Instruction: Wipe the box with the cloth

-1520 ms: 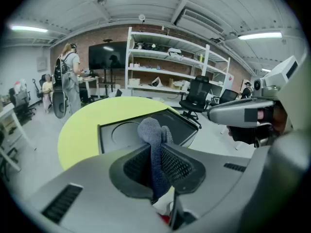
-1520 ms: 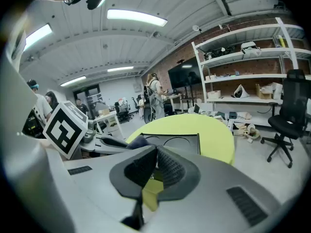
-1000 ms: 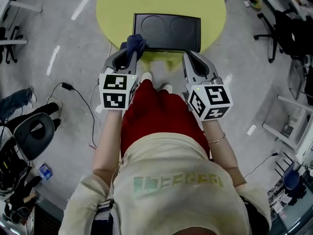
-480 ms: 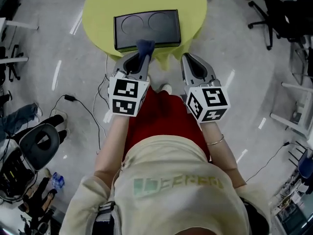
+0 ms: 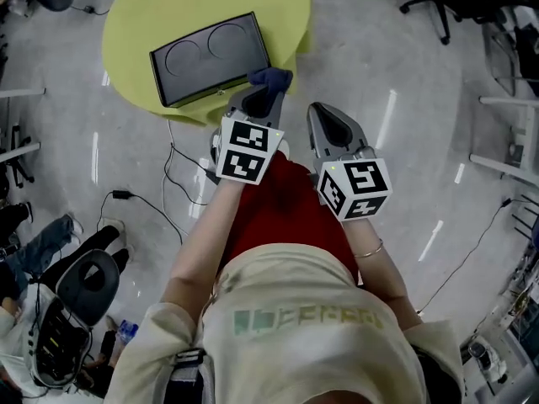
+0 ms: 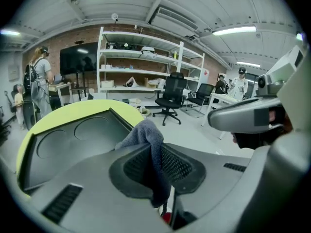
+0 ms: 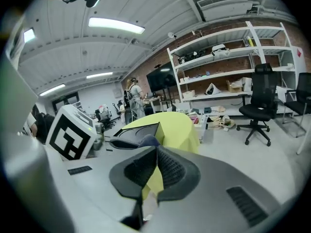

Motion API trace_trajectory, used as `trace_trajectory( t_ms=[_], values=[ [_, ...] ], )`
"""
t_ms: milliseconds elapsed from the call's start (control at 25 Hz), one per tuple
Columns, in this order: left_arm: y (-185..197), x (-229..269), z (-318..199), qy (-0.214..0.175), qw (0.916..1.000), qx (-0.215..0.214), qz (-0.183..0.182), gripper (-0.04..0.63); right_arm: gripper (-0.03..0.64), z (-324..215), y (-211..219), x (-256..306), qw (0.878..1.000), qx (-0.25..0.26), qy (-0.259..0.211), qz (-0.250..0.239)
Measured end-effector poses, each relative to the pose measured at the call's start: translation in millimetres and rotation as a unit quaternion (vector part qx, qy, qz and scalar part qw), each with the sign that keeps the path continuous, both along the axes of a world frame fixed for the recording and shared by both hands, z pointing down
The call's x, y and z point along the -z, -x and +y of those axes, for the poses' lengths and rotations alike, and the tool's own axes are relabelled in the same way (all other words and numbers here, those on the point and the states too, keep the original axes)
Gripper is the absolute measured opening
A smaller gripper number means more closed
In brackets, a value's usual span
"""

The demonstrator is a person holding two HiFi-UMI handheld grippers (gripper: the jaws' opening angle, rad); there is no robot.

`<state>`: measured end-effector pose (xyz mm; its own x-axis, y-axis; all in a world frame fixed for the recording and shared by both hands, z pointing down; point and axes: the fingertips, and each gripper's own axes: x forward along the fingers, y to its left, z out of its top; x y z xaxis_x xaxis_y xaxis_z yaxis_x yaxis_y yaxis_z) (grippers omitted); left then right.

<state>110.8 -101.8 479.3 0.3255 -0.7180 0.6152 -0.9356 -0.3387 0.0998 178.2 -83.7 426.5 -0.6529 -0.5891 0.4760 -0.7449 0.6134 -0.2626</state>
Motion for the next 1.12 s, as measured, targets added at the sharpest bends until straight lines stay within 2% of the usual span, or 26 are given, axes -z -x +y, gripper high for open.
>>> trace_trajectory(
  t_ms=[240, 520, 760, 1000, 1120],
  values=[
    [20, -33, -9, 0.022, 0.999, 0.036, 0.015, 0.063, 0.038, -6, 9, -15, 1.0, 0.012, 0.02, 0.021],
    [89, -30, 17, 0.04, 0.9939, 0.095, 0.039, 0.063, 0.038, 6, 64, -18, 0.997, 0.059, 0.026, 0.032],
    [163, -33, 64, 0.047, 0.9838, 0.162, 0.06, 0.063, 0.038, 31, 126, -17, 0.992, 0.115, 0.014, 0.042],
    [228, -26, 108, 0.04, 0.9711, 0.227, 0.061, 0.063, 0.038, 58, 175, -6, 0.986, 0.159, 0.001, 0.043],
    [248, -21, 119, 0.034, 0.9652, 0.253, 0.057, 0.063, 0.038, 64, 190, -4, 0.983, 0.177, -0.003, 0.041]
  ],
)
